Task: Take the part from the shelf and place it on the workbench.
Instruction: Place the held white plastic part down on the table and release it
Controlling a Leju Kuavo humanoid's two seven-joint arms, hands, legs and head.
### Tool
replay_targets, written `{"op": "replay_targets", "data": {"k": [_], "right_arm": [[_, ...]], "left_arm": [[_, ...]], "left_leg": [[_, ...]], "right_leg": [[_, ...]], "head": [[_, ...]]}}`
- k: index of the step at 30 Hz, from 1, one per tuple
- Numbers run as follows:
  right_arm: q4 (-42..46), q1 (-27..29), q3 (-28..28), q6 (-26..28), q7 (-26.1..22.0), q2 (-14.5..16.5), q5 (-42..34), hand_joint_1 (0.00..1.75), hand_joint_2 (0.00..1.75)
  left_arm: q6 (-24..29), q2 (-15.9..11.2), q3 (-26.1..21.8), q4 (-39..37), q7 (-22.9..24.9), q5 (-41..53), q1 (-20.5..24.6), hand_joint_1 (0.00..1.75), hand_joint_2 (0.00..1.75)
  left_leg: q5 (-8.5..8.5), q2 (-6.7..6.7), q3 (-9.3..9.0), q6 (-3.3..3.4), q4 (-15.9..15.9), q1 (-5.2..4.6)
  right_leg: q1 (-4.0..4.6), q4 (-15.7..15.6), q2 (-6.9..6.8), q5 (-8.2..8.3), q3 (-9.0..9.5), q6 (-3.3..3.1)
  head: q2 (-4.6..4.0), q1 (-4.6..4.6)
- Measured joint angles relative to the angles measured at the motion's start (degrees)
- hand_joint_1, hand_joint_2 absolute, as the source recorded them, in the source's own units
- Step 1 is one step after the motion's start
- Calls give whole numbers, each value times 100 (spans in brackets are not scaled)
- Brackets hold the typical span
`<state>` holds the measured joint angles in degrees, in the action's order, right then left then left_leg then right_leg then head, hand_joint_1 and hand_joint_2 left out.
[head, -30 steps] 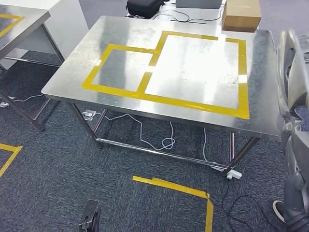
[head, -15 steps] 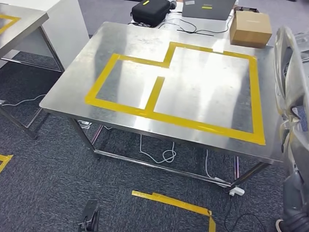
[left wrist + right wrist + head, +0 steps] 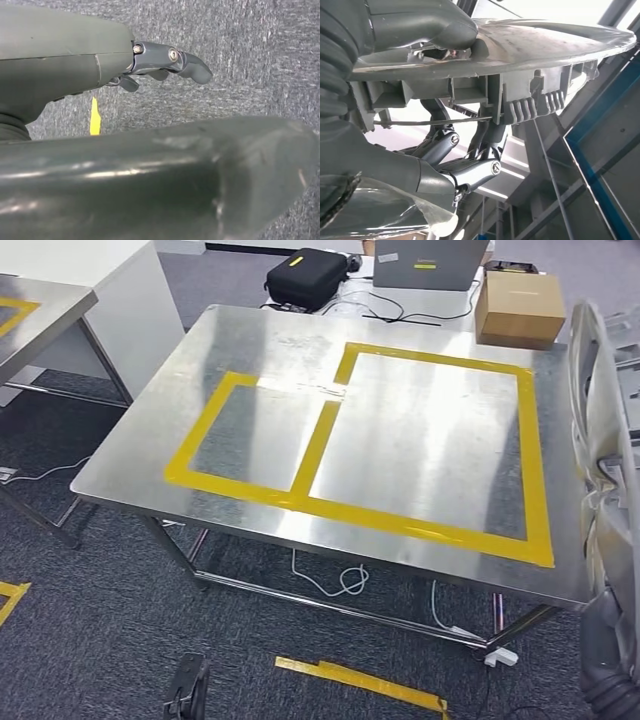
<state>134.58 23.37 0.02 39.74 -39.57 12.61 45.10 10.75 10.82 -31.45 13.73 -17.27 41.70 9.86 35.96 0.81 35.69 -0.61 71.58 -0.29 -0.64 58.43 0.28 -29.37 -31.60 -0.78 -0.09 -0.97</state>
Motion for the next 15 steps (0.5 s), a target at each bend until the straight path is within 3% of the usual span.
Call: {"op": "replay_targets", "data": {"k": [1,2,3,5,7,9,12,13,15], "right_arm": [[-2,2,0,0,1,0,-1,175,175],[-4,4,0,0,1,0,-1,175,175],[-5,5,0,0,1,0,-1,175,175],[-6,2,0,0,1,0,-1,175,175],[-11,-6,0,0,-2,0,-1,175,175],[-16,-10,-1,0,-2,0,-4,175,175],[-16,-18,0,1,0,-1,-8,175,175],[-17,-27,0,1,-1,-4,-7,175,175],[-23,-40,-1,2,-3,-14,-4,175,175]], "left_arm": [[1,-4,0,0,1,-1,-8,0,0],[1,-7,0,0,2,-1,-17,0,0],[1,-10,0,0,2,-2,-23,0,0],[1,-15,0,-1,2,-2,-28,0,0],[1,-20,0,-2,5,-1,-29,0,0],[3,-27,0,-2,10,2,-34,0,0],[5,-27,0,-1,10,15,-25,0,0],[5,-25,1,-1,9,19,-15,0,0],[2,-20,2,-1,9,25,-1,0,0]], "left_leg": [[87,-5,172,-25,194,25],[67,-8,266,-44,219,46],[-93,-10,260,-57,41,63],[-649,-19,93,-63,-636,82],[-916,-32,-8,-18,-1097,59],[-905,-37,-3,68,-1161,20],[-956,-36,-101,196,-1259,44],[-948,-36,-137,232,-1285,54],[-902,-47,-175,279,-1291,44]], "right_leg": [[-4,0,4,-30,21,5],[-11,0,9,-64,53,14],[-18,0,12,-98,98,27],[-30,0,11,-176,185,70],[-31,0,12,-240,220,141],[-35,-29,16,-274,210,224],[-52,91,-2,-408,165,318],[-55,334,-7,-528,41,334],[-52,1083,-11,-809,-416,354]], "head": [[0,0],[0,-1],[0,-2],[0,0],[0,2],[0,3],[0,16],[0,21],[0,28]]}}
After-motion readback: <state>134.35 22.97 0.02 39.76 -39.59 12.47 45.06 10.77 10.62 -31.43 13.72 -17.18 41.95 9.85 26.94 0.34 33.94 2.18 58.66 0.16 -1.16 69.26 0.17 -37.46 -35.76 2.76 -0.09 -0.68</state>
